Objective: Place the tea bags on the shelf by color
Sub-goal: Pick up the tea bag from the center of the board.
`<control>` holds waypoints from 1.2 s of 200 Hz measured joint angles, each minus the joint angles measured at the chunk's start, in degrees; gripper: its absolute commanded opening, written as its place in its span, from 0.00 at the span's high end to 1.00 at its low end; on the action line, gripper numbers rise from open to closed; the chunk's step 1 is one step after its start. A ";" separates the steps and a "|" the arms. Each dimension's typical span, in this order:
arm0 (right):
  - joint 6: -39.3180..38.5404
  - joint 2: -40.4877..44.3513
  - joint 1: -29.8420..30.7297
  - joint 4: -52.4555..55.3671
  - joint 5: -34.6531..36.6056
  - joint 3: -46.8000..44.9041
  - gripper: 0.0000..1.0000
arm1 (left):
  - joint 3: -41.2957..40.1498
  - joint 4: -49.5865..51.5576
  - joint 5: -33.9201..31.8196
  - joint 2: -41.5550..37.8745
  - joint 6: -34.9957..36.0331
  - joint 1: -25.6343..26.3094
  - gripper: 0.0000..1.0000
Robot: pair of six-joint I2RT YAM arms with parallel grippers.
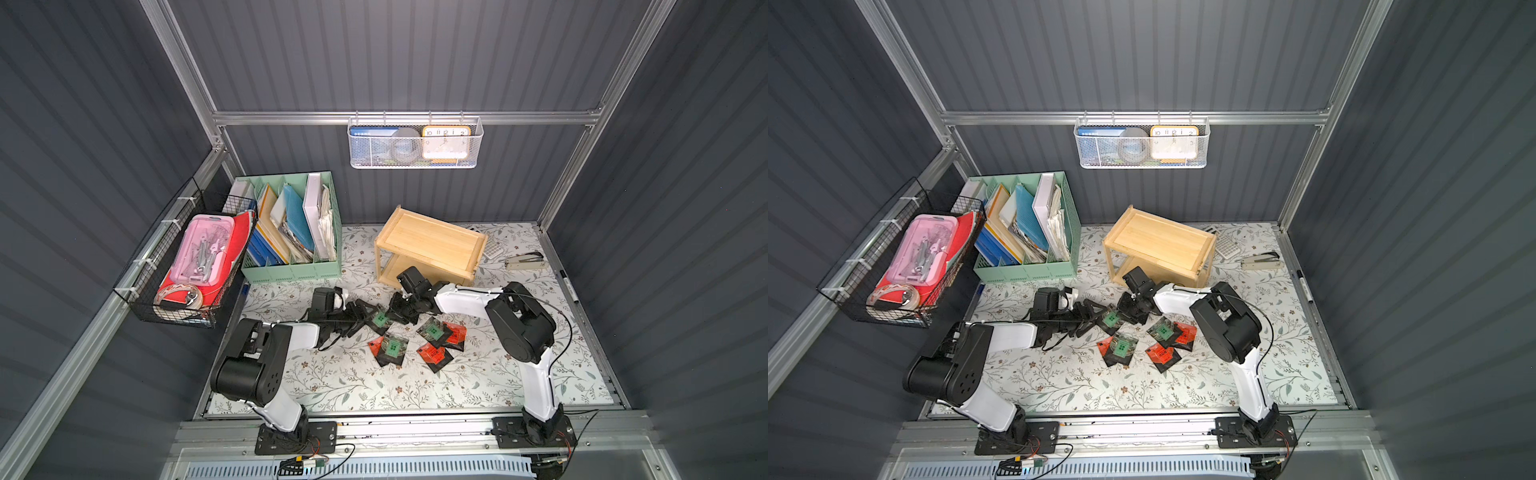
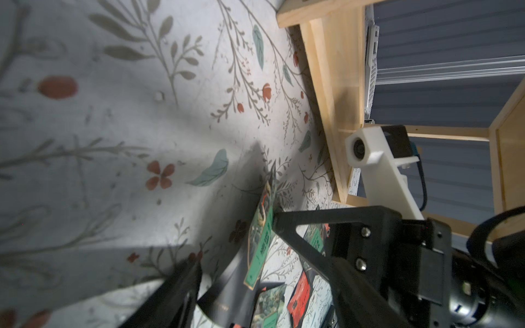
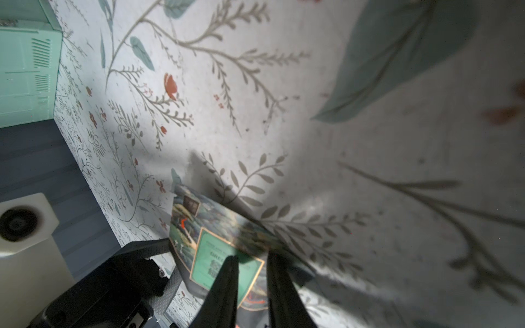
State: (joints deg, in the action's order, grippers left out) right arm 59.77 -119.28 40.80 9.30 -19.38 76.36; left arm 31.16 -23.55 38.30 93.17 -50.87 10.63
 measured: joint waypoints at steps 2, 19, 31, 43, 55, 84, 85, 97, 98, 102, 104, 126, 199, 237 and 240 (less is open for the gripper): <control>0.02 0.00 0.00 0.00 -0.02 0.00 0.76 | -0.09 -0.17 0.07 -0.02 -0.04 0.00 0.24; 0.20 0.00 0.00 0.00 -0.09 0.00 0.76 | -0.85 -1.44 0.28 -0.17 -0.68 0.04 0.25; 0.26 0.00 0.00 0.00 -0.09 0.00 0.76 | -1.51 -2.29 0.33 -0.37 -1.38 0.15 0.25; 0.44 0.00 0.00 0.00 -0.09 0.00 0.76 | -2.19 -2.86 0.28 -0.79 -2.03 0.33 0.26; 0.52 0.00 0.00 0.00 -0.09 0.00 0.76 | -2.86 -2.99 0.22 -1.42 -2.80 0.46 0.26; 0.79 0.00 0.00 0.00 -0.09 -0.02 0.76 | -3.76 -2.97 -0.48 -2.34 -4.09 0.74 0.30; 0.81 0.00 0.00 0.00 -0.09 -0.02 0.76 | -3.76 -2.99 -0.52 -2.34 -4.13 0.74 0.30; 0.83 0.00 0.00 0.00 -0.11 -0.02 0.76 | -3.91 -3.17 -0.79 -2.34 -4.48 0.79 0.33; 0.83 0.00 0.00 0.00 -0.11 -0.02 0.76 | -3.93 -3.21 -0.81 -2.34 -4.52 0.81 0.33; 0.83 0.00 0.00 0.00 -0.11 -0.02 0.76 | -3.98 -3.32 -0.87 -2.34 -4.66 0.81 0.34; 0.83 0.00 0.00 -0.02 -0.11 -0.02 0.76 | -4.00 -3.34 -0.87 -2.34 -4.76 0.83 0.35; 0.85 0.00 0.00 -0.09 -0.13 -0.07 0.76 | -4.07 -4.02 -1.14 -2.34 -5.77 1.20 0.44; 0.83 0.00 0.00 -0.13 -0.20 -0.11 0.76 | -4.07 -5.42 -1.95 -2.29 -7.21 1.92 0.70; 0.83 0.00 0.00 -0.26 -0.35 -0.17 0.76 | -4.07 -5.42 -2.27 -2.32 -7.21 1.92 0.85; 0.83 0.00 0.00 -0.26 -0.35 -0.17 0.76 | -4.07 -5.40 -2.34 -2.29 -7.26 1.92 0.86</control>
State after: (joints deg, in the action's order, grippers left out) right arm 60.60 -119.28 40.80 9.04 -19.73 76.18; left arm 27.09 -28.95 35.97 90.87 -58.13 12.56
